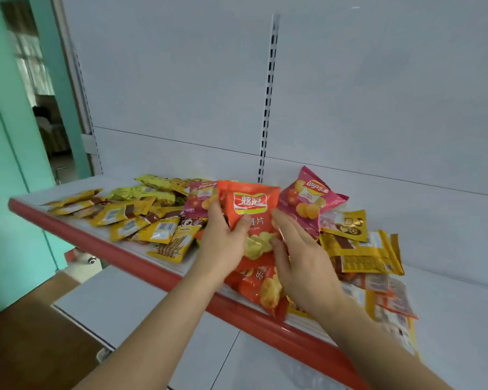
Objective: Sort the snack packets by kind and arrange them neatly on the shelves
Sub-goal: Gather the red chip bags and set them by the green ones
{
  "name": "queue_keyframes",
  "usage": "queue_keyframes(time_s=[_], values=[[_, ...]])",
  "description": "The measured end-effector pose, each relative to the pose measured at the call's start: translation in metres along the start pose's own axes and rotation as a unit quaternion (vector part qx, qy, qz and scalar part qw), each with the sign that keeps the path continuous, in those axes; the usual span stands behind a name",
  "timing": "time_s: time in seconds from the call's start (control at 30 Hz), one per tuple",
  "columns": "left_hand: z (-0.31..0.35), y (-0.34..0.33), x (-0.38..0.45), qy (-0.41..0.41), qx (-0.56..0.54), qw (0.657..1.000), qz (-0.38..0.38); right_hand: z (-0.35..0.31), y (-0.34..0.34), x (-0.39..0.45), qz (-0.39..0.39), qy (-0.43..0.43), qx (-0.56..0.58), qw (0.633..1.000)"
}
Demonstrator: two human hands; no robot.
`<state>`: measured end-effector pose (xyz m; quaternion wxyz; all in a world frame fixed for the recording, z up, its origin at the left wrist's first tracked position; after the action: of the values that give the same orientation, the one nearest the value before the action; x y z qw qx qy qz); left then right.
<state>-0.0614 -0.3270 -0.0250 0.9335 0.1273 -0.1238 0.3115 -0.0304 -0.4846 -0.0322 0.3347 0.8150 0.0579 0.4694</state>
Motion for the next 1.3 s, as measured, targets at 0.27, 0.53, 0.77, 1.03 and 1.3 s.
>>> queue_keyframes(time_s=[0.27,0.53,0.77,1.03,1.3], values=[[-0.038,0.058,0.050,0.012,0.032,0.999,-0.010,-0.018,-0.052,-0.013,-0.201,0.061,-0.231,0.950],[-0.053,0.085,0.071,-0.007,0.024,0.997,-0.077,-0.019,-0.057,-0.010,-0.105,-0.006,-0.242,0.965],[-0.048,0.088,0.064,-0.036,-0.003,0.990,-0.139,-0.053,-0.027,0.013,0.146,-0.156,-0.093,0.973],[-0.030,0.066,0.039,0.031,-0.194,0.954,-0.225,-0.098,-0.075,0.044,0.100,-0.212,-0.107,0.966],[-0.039,0.073,0.069,0.019,-0.162,0.973,-0.161,-0.101,-0.073,0.052,0.139,-0.276,0.276,0.910]])
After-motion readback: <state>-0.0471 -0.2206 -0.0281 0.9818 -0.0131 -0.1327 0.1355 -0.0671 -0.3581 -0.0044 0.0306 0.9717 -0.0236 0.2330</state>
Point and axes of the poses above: each hand's wrist, its own x-axis towards the middle knuckle, its own y-axis out of the back of the hand, z = x × y, the point moved 5 cm from there along x, towards the middle knuckle, and after that the axes turned 3 degrees about z, right-handed, at the moved point
